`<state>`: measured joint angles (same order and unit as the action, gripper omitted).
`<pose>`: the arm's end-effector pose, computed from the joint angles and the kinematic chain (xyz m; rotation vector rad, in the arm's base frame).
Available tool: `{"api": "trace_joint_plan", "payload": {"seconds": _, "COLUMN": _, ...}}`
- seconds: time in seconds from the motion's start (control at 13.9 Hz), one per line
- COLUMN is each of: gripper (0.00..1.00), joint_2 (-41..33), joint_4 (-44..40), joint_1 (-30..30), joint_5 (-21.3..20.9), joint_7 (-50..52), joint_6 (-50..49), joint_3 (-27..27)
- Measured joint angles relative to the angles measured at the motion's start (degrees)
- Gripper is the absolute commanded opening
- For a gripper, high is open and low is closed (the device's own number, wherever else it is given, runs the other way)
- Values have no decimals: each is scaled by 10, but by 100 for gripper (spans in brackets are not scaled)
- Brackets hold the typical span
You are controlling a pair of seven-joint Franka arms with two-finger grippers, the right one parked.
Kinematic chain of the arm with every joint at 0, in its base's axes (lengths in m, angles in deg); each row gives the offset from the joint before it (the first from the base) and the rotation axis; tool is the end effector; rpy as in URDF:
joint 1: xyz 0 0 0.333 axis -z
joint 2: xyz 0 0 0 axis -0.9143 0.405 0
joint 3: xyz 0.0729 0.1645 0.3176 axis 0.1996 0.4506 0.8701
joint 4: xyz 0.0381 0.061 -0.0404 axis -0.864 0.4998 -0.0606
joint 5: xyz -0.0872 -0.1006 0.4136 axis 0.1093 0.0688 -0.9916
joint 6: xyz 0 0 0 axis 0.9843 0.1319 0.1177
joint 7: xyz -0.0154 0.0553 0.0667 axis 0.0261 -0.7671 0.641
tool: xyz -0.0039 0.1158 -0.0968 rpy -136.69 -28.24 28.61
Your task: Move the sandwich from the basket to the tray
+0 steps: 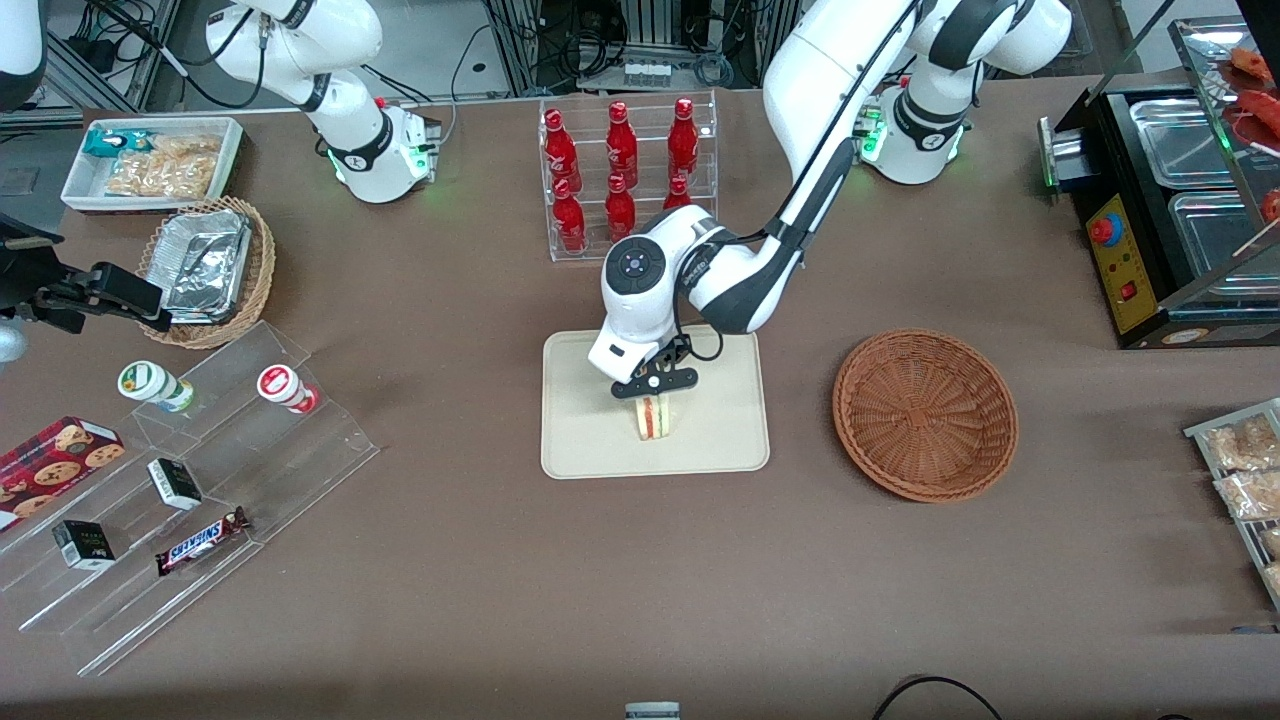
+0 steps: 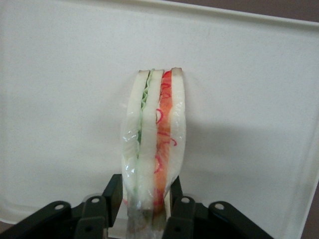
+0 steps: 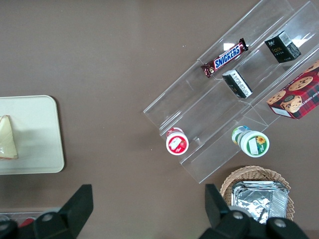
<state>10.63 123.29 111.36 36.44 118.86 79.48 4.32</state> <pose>0.5210 -0.5690 0.2116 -3.1198 -0.2729 0.0389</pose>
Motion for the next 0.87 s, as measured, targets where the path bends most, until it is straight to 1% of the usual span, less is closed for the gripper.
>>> {"api": "trace_joint_plan", "payload": {"seconds": 0.29, "gripper": 100, "joint_2": -18, "joint_4": -18, "joint_1": -2, "joint_5": -3, "joint_7": 0, "joint_6": -12, "joint_3": 15}}
{"api": "trace_joint_plan", "payload": {"seconds": 0.43, "gripper": 100, "joint_2": -50, "joint_4": -24, "joint_1": -5, "joint_5": -5, "joint_7": -2, "joint_6": -58, "joint_3": 40}}
{"api": "trace_joint_plan", "payload": {"seconds": 0.58, "gripper": 100, "joint_2": -91, "joint_4": -24, "joint_1": -14, "joint_5": -6, "joint_7": -6, "joint_6": -114, "joint_3": 51}}
{"api": "trace_joint_plan", "payload": {"seconds": 0.72, "gripper": 100, "joint_2": -122, "joint_4": -23, "joint_1": -37, "joint_5": -6, "joint_7": -36, "joint_6": -156, "joint_3": 53}}
{"api": "trace_joint_plan", "payload": {"seconds": 0.87, "gripper": 100, "joint_2": -143, "joint_4": -20, "joint_1": -73, "joint_5": -5, "joint_7": -81, "joint_6": -196, "joint_3": 53}}
